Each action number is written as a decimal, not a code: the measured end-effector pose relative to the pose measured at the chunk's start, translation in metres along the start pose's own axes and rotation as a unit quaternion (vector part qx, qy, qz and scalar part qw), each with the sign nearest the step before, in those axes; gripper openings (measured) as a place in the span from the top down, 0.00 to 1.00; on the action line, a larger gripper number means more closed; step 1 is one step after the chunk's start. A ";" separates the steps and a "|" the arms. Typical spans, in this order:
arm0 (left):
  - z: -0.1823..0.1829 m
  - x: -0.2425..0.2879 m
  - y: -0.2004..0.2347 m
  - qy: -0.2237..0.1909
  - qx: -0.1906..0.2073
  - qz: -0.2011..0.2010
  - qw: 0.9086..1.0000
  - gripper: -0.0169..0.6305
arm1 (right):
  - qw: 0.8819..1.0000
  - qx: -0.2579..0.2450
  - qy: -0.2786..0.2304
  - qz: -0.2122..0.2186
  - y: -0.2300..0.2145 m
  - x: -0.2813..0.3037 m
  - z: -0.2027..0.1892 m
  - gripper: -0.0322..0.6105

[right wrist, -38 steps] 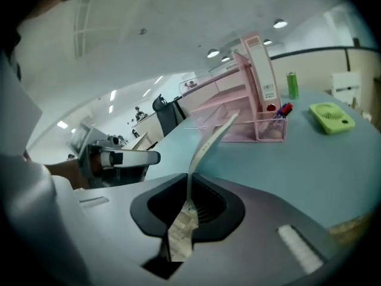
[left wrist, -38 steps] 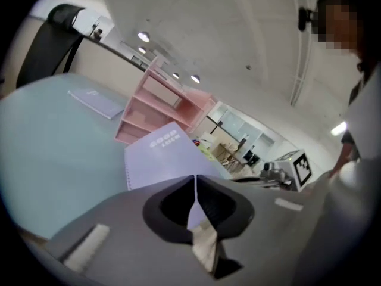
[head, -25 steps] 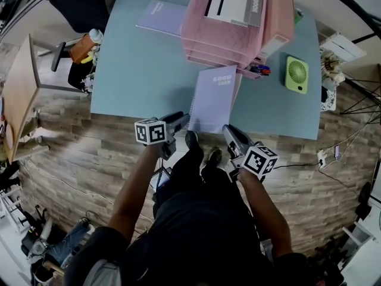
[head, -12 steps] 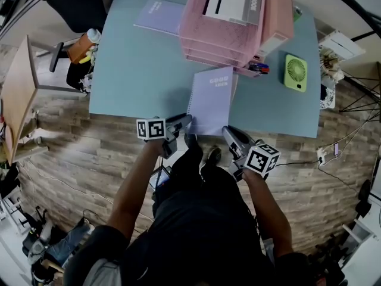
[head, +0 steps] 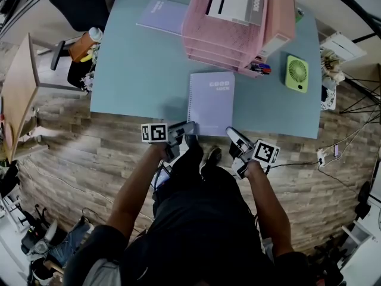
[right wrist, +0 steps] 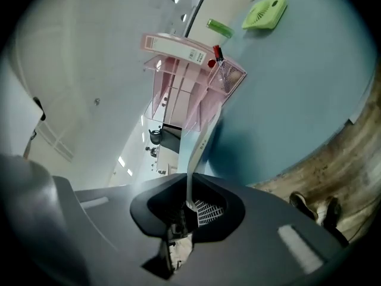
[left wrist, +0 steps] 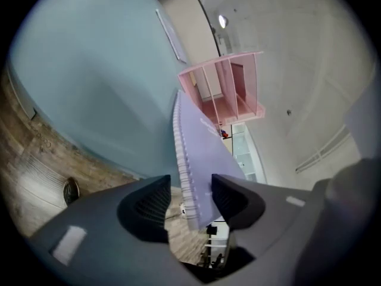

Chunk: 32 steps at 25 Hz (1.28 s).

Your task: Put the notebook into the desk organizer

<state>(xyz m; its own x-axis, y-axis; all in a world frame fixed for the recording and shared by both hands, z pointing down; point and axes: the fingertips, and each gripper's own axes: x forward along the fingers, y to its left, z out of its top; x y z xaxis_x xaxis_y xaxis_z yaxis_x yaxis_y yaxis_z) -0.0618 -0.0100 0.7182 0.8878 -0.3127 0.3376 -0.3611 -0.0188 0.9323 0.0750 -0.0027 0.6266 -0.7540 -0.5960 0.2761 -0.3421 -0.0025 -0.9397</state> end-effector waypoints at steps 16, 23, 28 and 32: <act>0.048 -0.015 -0.055 -0.048 0.223 0.068 0.971 0.70 | 0.937 -0.317 0.020 -0.144 0.012 -0.002 0.000 0.89; 0.062 -0.023 -0.079 -0.079 0.292 0.072 0.951 0.71 | 0.917 -0.374 -0.021 -0.137 0.027 -0.002 0.007 0.89; 0.072 -0.015 -0.073 -0.074 0.332 0.088 0.936 0.71 | 0.914 -0.378 -0.031 -0.146 0.009 0.007 0.009 0.89; 0.077 -0.014 -0.067 -0.077 0.353 0.098 0.927 0.71 | 0.912 -0.381 -0.034 -0.150 -0.003 0.015 0.007 0.89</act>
<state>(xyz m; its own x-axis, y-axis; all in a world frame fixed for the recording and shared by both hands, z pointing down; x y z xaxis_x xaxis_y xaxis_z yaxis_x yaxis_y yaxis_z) -0.0718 -0.0777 0.6414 0.7544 -0.5064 0.4177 -0.6556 -0.5479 0.5197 0.0690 -0.0174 0.6319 -0.5347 -0.7091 0.4595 -0.8370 0.3700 -0.4031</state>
